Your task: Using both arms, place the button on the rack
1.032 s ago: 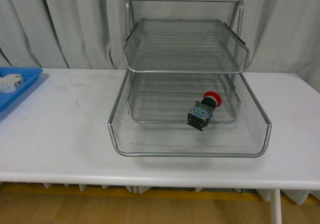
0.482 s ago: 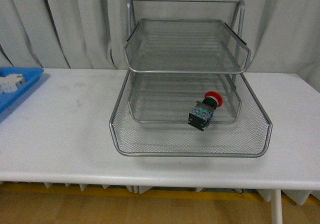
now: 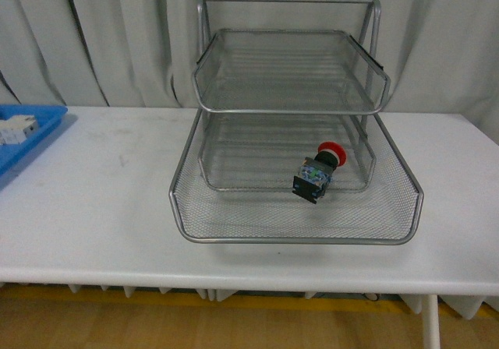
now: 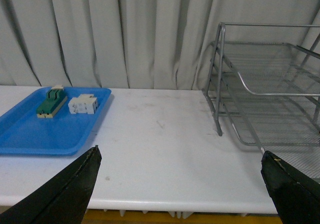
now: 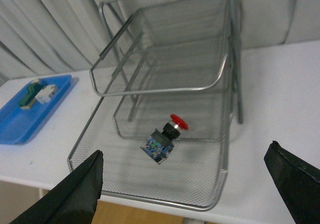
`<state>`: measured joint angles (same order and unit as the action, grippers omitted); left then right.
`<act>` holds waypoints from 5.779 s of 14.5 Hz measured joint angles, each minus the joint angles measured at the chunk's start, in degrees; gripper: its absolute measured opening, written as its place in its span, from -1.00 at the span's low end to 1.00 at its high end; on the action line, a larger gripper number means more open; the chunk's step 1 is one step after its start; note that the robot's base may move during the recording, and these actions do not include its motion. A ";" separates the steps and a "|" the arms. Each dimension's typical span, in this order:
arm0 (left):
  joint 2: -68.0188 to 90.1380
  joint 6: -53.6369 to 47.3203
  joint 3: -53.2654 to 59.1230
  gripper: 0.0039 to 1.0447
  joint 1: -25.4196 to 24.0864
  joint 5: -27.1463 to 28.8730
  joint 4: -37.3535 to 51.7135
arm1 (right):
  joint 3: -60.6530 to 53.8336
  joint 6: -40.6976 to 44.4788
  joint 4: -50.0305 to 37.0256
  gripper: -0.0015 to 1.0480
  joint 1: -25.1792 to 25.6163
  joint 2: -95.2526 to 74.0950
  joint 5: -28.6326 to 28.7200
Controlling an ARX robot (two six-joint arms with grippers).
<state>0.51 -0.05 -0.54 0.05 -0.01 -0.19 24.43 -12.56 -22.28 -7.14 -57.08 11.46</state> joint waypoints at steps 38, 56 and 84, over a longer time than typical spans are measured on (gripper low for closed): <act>0.00 0.00 0.00 0.88 0.00 0.02 0.00 | 51.60 4.96 22.25 -0.97 -7.78 -63.25 -6.62; 0.00 0.02 0.00 0.88 -0.04 0.02 0.00 | 1.92 11.17 -18.60 -0.97 12.33 -11.32 -6.73; 0.00 0.02 0.00 0.88 -0.04 0.02 0.02 | -23.78 12.33 22.45 -0.54 7.15 56.85 -11.50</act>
<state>0.51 -0.03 -0.54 0.01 0.01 -0.16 0.64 -0.23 0.16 0.01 -0.23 -0.03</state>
